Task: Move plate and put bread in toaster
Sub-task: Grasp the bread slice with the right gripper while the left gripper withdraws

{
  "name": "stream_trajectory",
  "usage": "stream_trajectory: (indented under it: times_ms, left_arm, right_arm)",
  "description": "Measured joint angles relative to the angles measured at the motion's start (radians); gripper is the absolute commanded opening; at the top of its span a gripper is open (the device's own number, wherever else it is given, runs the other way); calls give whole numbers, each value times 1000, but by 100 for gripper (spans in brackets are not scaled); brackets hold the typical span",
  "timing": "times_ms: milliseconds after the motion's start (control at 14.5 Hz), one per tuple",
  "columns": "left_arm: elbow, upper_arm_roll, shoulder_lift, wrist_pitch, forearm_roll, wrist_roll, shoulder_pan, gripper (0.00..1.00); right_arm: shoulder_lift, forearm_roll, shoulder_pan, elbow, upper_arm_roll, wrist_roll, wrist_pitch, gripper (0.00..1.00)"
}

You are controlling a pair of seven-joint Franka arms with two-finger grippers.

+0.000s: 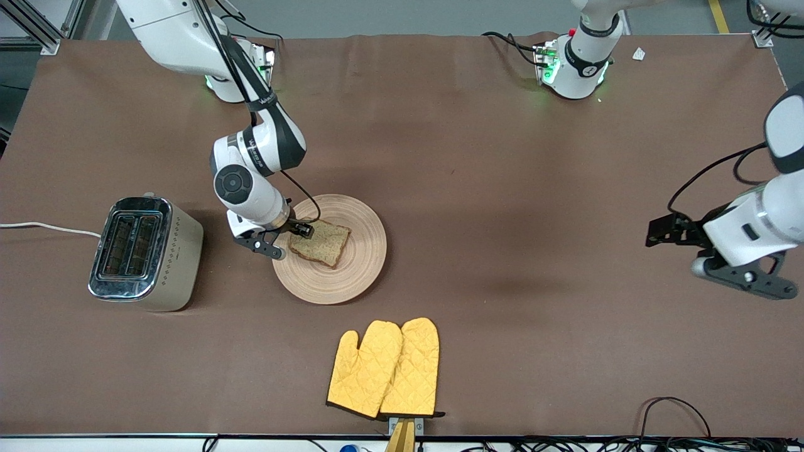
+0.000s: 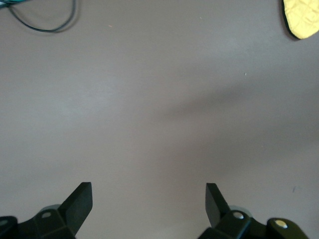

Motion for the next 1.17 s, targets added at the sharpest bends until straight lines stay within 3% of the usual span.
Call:
stream_trajectory:
  times_ms: [276, 552, 828, 1172]
  left_arm:
    - [-1, 14, -59, -5, 46, 0, 8, 100]
    - [-3, 21, -125, -68, 59, 0, 6, 100]
    - [-56, 123, -204, -91, -17, -96, -68, 100]
    - [-217, 161, -334, -46, -24, -232, -185, 100]
  right_arm:
    - [10, 0, 11, 0, 0, 7, 0, 50]
    - [12, 0, 11, 0, 0, 11, 1, 27]
    - [12, 0, 11, 0, -3, 11, 0, 3]
    - [12, 0, 11, 1, -4, 11, -4, 0]
